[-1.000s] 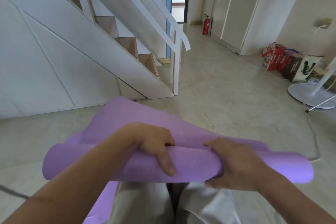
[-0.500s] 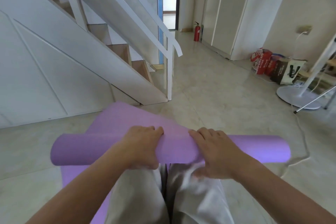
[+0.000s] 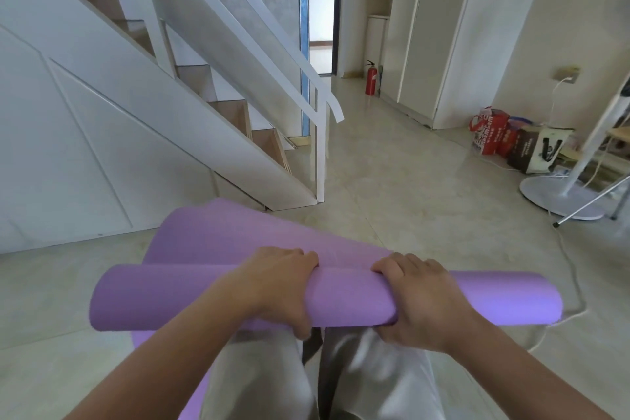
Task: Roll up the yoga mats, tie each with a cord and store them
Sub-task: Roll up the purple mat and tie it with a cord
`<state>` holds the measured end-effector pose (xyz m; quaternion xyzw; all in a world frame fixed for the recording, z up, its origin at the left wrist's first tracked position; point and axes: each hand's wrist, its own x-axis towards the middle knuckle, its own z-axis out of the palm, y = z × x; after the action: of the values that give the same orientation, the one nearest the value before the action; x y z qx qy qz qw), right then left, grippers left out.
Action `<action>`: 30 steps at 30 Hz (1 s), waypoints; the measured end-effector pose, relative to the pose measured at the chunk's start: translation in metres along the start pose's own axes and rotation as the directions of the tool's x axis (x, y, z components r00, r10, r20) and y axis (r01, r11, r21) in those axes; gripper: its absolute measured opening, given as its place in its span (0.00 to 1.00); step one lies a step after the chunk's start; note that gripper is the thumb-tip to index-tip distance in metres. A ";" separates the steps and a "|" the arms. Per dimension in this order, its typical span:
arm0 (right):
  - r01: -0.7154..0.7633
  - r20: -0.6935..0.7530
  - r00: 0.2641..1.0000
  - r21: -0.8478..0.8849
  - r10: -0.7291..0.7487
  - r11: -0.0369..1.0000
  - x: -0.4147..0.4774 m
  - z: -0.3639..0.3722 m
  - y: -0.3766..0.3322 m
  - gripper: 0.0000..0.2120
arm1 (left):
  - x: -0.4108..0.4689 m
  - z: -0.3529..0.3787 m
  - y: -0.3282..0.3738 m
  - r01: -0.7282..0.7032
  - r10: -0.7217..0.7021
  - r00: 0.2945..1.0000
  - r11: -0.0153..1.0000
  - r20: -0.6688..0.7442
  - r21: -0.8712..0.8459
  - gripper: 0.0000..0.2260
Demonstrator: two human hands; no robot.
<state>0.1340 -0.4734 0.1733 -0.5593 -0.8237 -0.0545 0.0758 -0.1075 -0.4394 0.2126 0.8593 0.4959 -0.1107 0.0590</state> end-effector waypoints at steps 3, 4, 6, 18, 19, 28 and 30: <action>-0.025 0.023 0.999 0.016 0.025 1.000 -0.002 -0.004 -0.001 0.33 | -0.002 0.009 -0.004 -0.024 0.030 0.995 0.998 -0.098 0.056 0.35; -0.032 0.032 0.999 0.017 0.032 0.999 -0.002 -0.005 -0.001 0.33 | -0.003 0.013 -0.007 -0.034 0.046 0.988 0.996 -0.147 0.085 0.38; -0.037 0.038 0.999 0.020 0.036 0.999 -0.002 -0.005 0.001 0.33 | -0.008 0.023 -0.016 -0.036 0.064 0.967 0.993 -0.248 0.115 0.42; -0.128 0.146 0.983 0.114 0.111 0.985 0.000 -0.026 0.004 0.39 | -0.008 -0.006 -0.052 0.023 -0.031 0.995 0.996 -0.091 -0.089 0.36; -0.128 0.175 0.979 0.140 0.103 0.982 0.004 -0.026 0.008 0.38 | -0.004 -0.009 -0.057 0.031 -0.041 0.996 0.992 -0.076 -0.124 0.36; -0.001 0.100 0.995 0.074 -0.007 0.997 0.051 0.005 0.010 0.49 | 0.027 -0.022 -0.112 0.146 -0.069 0.981 0.877 0.182 -0.458 0.24; -0.057 0.166 0.986 0.143 0.033 0.988 0.068 0.000 0.017 0.48 | 0.037 -0.025 -0.118 0.152 -0.062 0.979 0.859 0.195 -0.490 0.25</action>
<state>0.1253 -0.4051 0.1862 -0.5734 -0.8159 0.0540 0.0505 -0.1888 -0.3438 0.2289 0.7725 0.5477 -0.0548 0.3167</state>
